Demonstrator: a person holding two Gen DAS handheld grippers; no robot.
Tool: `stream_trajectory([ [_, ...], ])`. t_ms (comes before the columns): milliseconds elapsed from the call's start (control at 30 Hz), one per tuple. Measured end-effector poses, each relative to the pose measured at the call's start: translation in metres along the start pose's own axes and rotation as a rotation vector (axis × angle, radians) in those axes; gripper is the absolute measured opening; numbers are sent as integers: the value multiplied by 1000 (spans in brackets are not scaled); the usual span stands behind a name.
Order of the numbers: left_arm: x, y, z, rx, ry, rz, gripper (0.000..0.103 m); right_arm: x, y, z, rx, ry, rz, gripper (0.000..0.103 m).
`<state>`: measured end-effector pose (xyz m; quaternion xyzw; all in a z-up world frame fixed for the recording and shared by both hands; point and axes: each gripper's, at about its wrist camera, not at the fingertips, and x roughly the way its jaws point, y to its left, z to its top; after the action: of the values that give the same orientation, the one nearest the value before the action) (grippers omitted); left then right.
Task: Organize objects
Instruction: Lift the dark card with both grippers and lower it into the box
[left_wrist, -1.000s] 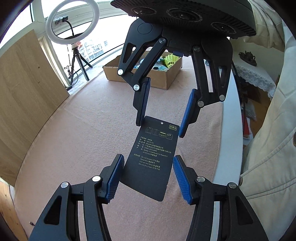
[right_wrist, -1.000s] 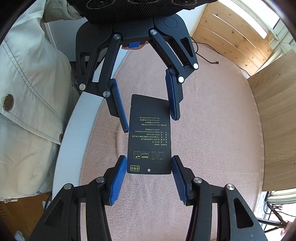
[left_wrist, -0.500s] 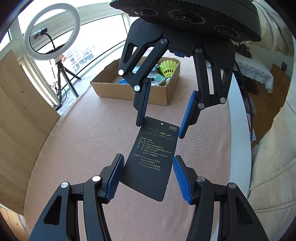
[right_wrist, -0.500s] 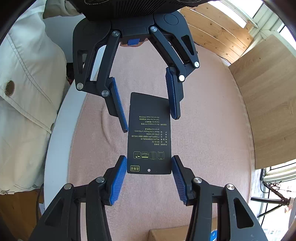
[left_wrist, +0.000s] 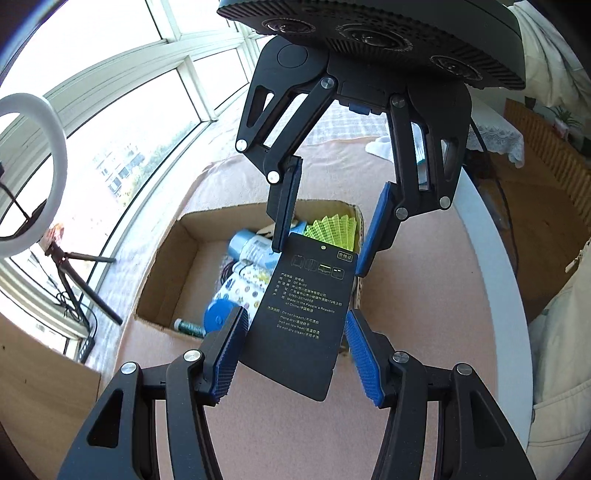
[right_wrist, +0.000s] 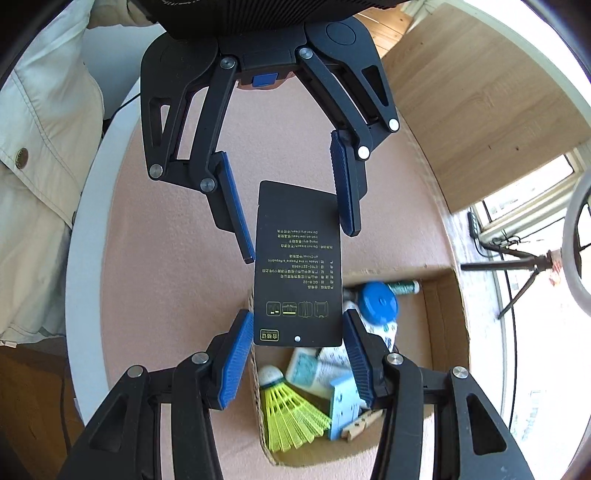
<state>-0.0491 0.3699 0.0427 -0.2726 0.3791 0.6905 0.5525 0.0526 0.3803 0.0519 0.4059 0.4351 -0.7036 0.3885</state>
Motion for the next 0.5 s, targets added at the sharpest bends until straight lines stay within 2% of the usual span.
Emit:
stream_trajectory([
  [67,16,2,20,25,-7,-19,59,-14,3,-28,27,14,-16,45],
  [200,36,2,48,57,-10,-48,59,-17,-6,-51,67,22,-25,45],
  [333,47,3,60,48,-4,-48,59,-12,-14,-58,87,6,-24,46],
  [367,49,3,61,43,2,-33,64,-10,-15,-57,77,4,-32,46],
  [400,52,3,61,41,12,6,75,-7,-15,-58,69,8,-46,46],
  [467,52,0,55,32,23,113,90,4,-18,-61,91,44,-49,46],
  [500,51,1,53,21,24,141,92,13,-23,-59,102,61,-66,47],
])
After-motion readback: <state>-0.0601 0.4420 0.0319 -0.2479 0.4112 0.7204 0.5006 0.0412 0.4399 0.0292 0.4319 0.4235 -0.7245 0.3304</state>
